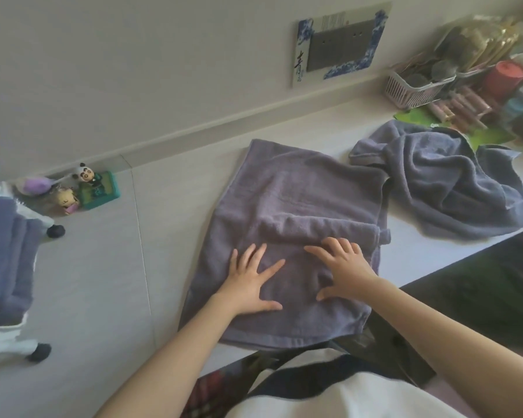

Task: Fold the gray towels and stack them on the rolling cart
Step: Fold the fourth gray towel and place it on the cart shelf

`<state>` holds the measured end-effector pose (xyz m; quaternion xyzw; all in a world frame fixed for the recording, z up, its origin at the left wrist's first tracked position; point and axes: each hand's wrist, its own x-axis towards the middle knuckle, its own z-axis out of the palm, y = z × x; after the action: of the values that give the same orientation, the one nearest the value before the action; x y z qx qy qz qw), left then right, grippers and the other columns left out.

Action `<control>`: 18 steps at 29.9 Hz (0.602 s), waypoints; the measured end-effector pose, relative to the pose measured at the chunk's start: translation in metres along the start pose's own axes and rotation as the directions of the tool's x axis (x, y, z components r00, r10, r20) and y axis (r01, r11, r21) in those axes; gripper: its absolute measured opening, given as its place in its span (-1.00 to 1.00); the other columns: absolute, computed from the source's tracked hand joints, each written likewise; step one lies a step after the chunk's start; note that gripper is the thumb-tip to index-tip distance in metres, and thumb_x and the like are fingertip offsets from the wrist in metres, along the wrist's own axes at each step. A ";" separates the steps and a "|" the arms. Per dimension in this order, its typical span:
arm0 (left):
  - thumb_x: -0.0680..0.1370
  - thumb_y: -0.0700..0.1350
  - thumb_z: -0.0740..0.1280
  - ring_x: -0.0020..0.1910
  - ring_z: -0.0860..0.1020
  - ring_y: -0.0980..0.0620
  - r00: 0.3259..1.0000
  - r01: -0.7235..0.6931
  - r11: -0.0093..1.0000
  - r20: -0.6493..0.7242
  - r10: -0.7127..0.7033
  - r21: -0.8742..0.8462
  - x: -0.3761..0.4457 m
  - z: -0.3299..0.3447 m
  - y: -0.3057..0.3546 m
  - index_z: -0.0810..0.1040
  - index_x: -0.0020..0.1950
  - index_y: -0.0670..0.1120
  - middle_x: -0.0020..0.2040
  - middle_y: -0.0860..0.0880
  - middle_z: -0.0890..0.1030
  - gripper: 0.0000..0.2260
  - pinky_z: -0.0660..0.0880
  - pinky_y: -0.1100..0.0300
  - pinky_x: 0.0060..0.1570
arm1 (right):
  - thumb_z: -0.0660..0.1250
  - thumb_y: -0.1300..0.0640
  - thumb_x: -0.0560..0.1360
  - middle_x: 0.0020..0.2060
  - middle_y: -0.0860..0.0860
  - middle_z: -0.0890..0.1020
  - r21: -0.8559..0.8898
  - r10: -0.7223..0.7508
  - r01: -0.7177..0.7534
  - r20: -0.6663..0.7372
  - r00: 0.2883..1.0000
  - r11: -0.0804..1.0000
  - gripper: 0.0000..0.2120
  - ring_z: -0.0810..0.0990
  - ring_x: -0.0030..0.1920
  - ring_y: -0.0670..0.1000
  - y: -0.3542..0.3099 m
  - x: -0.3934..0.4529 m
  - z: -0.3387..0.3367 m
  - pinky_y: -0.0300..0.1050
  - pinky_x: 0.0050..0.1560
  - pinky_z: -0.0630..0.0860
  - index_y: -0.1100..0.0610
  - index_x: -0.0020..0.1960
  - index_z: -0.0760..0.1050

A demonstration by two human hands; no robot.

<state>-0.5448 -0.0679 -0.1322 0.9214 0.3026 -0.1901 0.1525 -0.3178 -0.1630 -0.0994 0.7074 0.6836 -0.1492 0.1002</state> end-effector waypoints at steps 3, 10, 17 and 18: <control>0.36 0.43 0.24 0.49 -0.28 -0.17 0.999 0.034 0.999 0.023 -0.034 0.010 0.002 -0.001 0.006 -0.15 0.50 0.29 0.54 -0.10 -0.24 -0.15 -0.26 -0.26 0.41 | 0.30 -0.49 0.20 0.32 0.00 0.24 -0.027 -0.017 0.019 0.068 0.998 0.999 -0.03 0.23 0.28 0.10 0.007 0.003 0.006 0.02 0.29 0.23 -0.21 0.47 -0.02; 0.39 0.38 0.27 0.49 -0.11 -0.13 0.997 0.070 0.996 -0.020 -0.071 -0.052 0.005 -0.013 0.011 0.03 0.51 0.22 0.53 -0.07 -0.05 -0.23 -0.11 -0.17 0.45 | 0.35 -0.44 0.21 0.17 -0.02 0.34 0.014 -0.110 0.109 0.158 0.981 0.994 -0.15 0.34 0.20 0.06 0.019 0.022 -0.014 -0.05 0.17 0.38 -0.19 0.39 0.18; 0.55 0.20 0.21 0.33 0.30 -0.01 0.963 0.140 0.958 -0.190 -0.190 -0.249 0.018 -0.028 0.003 0.26 0.47 0.09 0.39 -0.01 0.25 -0.48 0.24 0.07 0.31 | 0.30 -0.24 0.44 0.11 -0.06 0.50 0.220 -0.070 0.065 0.016 0.997 0.973 -0.52 0.47 0.15 -0.02 0.029 0.042 -0.032 -0.16 0.02 0.43 -0.10 0.31 0.40; 0.56 0.16 0.21 0.30 0.33 -0.01 0.955 0.145 0.951 -0.212 -0.207 -0.272 0.022 -0.031 0.002 0.28 0.46 0.06 0.34 -0.01 0.30 -0.51 0.27 0.09 0.28 | 0.28 -0.22 0.47 0.12 -0.05 0.49 0.227 -0.055 0.058 -0.023 0.998 0.972 -0.55 0.45 0.17 -0.01 0.031 0.045 -0.032 -0.16 0.04 0.42 -0.08 0.30 0.42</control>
<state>-0.5198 -0.0462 -0.1147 0.8796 0.4219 -0.0511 0.2138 -0.2832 -0.1111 -0.0875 0.6956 0.6827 -0.2236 0.0085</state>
